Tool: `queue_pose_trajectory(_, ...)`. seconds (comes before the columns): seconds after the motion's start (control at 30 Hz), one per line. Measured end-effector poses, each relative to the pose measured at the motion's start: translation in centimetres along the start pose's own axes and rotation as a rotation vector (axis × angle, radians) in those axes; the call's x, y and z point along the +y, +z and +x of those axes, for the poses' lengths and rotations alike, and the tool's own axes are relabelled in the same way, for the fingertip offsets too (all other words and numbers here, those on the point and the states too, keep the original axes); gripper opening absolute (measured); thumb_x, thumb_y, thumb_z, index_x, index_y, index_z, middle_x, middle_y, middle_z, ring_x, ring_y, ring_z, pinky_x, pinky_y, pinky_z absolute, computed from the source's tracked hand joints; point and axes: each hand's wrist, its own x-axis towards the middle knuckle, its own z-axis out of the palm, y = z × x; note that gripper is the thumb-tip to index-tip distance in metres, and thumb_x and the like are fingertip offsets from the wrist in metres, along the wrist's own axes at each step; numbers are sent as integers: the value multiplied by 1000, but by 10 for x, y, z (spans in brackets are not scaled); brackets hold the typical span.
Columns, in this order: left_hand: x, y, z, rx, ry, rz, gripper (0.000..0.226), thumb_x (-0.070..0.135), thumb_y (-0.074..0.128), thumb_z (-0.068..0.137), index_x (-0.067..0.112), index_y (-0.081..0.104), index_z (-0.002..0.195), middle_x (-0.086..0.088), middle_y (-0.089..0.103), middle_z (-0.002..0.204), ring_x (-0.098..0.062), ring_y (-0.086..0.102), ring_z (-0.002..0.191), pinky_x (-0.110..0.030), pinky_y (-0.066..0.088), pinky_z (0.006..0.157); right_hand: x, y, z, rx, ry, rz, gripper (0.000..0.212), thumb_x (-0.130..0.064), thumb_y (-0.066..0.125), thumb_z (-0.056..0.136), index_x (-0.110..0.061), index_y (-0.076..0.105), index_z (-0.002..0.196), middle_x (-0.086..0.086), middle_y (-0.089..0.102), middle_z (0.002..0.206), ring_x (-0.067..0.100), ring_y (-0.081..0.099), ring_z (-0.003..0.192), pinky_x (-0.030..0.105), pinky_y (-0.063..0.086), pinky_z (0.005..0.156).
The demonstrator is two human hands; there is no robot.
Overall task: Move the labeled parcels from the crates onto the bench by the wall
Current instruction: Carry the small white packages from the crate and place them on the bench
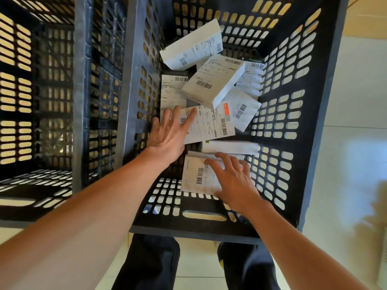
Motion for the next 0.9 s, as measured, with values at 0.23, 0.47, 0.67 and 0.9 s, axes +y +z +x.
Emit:
queue_pose_trajectory(0.23, 6, -9, -12, 0, -68, -126, 117, 45, 82, 78, 27, -1, 160, -19, 28, 143, -35, 35, 132, -50, 33, 116, 11, -3, -2, 5, -72, -126, 103, -46, 77, 80, -34, 6, 153, 9, 19, 160, 34, 23, 147, 65, 20, 117)
queue_pose_trajectory(0.47, 7, -21, -18, -34, -189, -297, 112, 41, 81, 79, 34, 2, 158, -14, 24, 141, -32, 35, 127, -41, 46, 92, 8, -1, 2, -34, -6, -211, 124, -34, 75, 86, -37, -32, 149, 9, -15, 166, 35, -4, 154, 70, -1, 117)
queue_pose_trajectory(0.67, 11, -52, -40, -59, -203, -320, 95, 45, 77, 82, 33, 19, 157, -15, 27, 138, -34, 40, 122, -42, 50, 86, 5, -25, -23, 26, 52, -87, 119, -37, 79, 80, -40, -14, 155, 5, 4, 161, 29, 9, 149, 62, 10, 120)
queue_pose_trajectory(0.9, 10, -139, -90, -29, -194, -420, 94, 53, 74, 81, 36, 21, 156, -9, 27, 134, -29, 35, 124, -35, 46, 76, -36, -77, -83, 279, 476, 252, 108, -53, 78, 72, -38, 11, 156, 2, 27, 150, 29, 31, 133, 58, 38, 103)
